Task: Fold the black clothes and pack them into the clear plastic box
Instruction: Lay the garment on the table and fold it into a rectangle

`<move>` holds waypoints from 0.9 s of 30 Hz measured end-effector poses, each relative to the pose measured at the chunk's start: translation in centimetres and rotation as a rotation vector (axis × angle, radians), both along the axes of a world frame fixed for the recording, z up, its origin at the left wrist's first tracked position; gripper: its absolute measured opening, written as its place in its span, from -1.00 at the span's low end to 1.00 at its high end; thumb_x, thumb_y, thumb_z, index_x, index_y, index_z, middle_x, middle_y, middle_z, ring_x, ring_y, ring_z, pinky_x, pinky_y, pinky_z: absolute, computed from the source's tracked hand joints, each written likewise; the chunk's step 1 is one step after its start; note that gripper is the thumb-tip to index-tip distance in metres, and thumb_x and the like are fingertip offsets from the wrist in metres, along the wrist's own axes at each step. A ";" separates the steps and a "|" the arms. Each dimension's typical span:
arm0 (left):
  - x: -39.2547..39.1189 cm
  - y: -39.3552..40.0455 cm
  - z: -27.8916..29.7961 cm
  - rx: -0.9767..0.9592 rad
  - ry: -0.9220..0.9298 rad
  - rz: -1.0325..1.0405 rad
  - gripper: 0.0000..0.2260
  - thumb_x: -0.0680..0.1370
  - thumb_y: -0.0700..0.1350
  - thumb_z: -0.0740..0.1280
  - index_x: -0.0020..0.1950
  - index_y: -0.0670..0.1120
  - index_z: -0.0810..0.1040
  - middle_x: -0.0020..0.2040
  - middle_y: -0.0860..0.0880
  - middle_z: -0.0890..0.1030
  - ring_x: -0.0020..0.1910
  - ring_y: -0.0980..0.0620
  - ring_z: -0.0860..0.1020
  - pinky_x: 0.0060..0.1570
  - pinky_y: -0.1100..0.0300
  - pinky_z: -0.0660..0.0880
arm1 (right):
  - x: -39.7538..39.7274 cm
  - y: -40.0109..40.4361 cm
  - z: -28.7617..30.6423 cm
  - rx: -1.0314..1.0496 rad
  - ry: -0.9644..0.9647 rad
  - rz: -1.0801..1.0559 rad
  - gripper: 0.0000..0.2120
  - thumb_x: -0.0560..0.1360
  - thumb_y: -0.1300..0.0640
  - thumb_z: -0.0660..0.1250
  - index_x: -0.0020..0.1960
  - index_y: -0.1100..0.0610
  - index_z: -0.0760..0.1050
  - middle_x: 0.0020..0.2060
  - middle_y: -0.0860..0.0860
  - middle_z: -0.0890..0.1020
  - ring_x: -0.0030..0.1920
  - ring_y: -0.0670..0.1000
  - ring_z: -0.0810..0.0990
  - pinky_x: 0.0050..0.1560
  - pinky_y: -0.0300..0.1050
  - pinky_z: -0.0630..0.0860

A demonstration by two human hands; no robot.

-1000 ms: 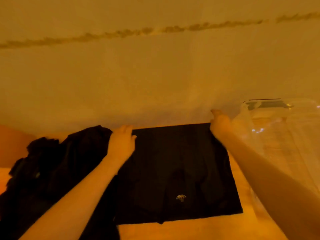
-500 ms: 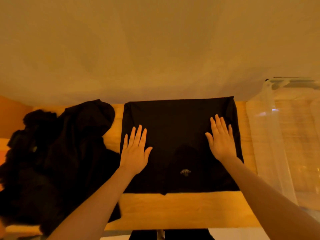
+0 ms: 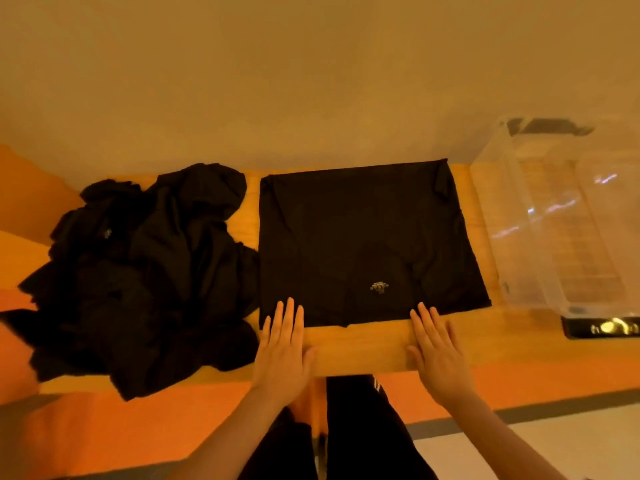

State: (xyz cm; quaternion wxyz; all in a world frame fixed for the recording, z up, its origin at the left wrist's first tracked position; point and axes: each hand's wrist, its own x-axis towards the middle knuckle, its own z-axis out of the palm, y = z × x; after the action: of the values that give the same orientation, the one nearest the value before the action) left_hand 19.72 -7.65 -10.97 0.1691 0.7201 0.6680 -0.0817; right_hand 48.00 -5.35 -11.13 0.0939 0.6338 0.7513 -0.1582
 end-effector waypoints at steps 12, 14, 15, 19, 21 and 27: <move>2.1 -1.8 2.9 0.025 -0.451 0.412 -0.49 0.60 0.06 0.15 0.49 -0.12 0.18 0.47 -0.08 0.25 0.46 -0.03 0.17 0.42 0.09 0.17 | 0.2 -0.6 3.0 0.091 0.237 -0.202 -0.51 0.58 0.06 0.17 0.46 0.18 0.19 0.47 0.11 0.21 0.49 0.07 0.12 0.47 0.05 0.00; 2.4 -0.1 3.0 0.039 -0.582 0.579 -0.54 0.58 0.02 0.22 0.45 -0.10 0.28 0.39 -0.09 0.36 0.37 -0.02 0.32 0.32 0.08 0.32 | 1.0 1.5 3.9 0.142 0.378 -0.387 -0.50 0.56 0.11 0.23 0.45 0.20 0.22 0.46 0.12 0.23 0.47 0.10 0.15 0.48 0.07 0.06; 2.5 0.9 3.2 0.050 -0.622 0.622 -0.55 0.57 -0.01 0.24 0.43 -0.10 0.31 0.37 -0.08 0.39 0.34 -0.01 0.35 0.30 0.08 0.35 | 1.4 2.6 4.0 0.145 0.396 -0.417 -0.50 0.56 0.11 0.22 0.46 0.20 0.21 0.46 0.13 0.22 0.48 0.10 0.14 0.47 0.09 0.08; 2.4 6.2 4.0 0.094 -0.724 0.732 -0.58 0.56 -0.10 0.28 0.41 -0.14 0.34 0.32 -0.06 0.45 0.29 0.03 0.42 0.22 0.21 0.35 | 2.1 7.3 4.2 0.073 0.243 -0.171 -0.47 0.59 0.05 0.15 0.49 0.18 0.11 0.50 0.09 0.12 0.51 0.06 0.02 0.48 0.00 -0.01; 2.0 9.3 4.6 0.100 -0.832 0.911 -0.60 0.56 -0.12 0.29 0.39 -0.13 0.37 0.29 -0.06 0.48 0.26 0.03 0.45 0.16 0.24 0.37 | 1.1 9.8 4.5 0.082 0.244 -0.066 -0.46 0.59 0.02 0.15 0.49 0.16 0.10 0.50 0.07 0.12 0.51 0.03 0.02 0.48 -0.02 -0.02; -1.0 16.9 5.5 0.225 -0.852 1.170 -0.74 0.56 -0.13 0.28 0.23 -0.14 0.54 0.18 -0.12 0.56 0.19 -0.07 0.50 0.16 0.12 0.44 | -2.5 18.8 5.8 0.180 0.455 -0.107 -0.50 0.56 0.04 0.22 0.44 0.17 0.25 0.45 0.08 0.26 0.47 0.06 0.18 0.44 -0.03 0.13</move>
State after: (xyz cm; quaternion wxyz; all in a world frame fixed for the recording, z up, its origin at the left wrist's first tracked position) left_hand 18.71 9.21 -5.48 0.3552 0.2278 0.8240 0.3780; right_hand 45.54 13.42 -5.36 -0.1430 0.6264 0.7296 -0.2342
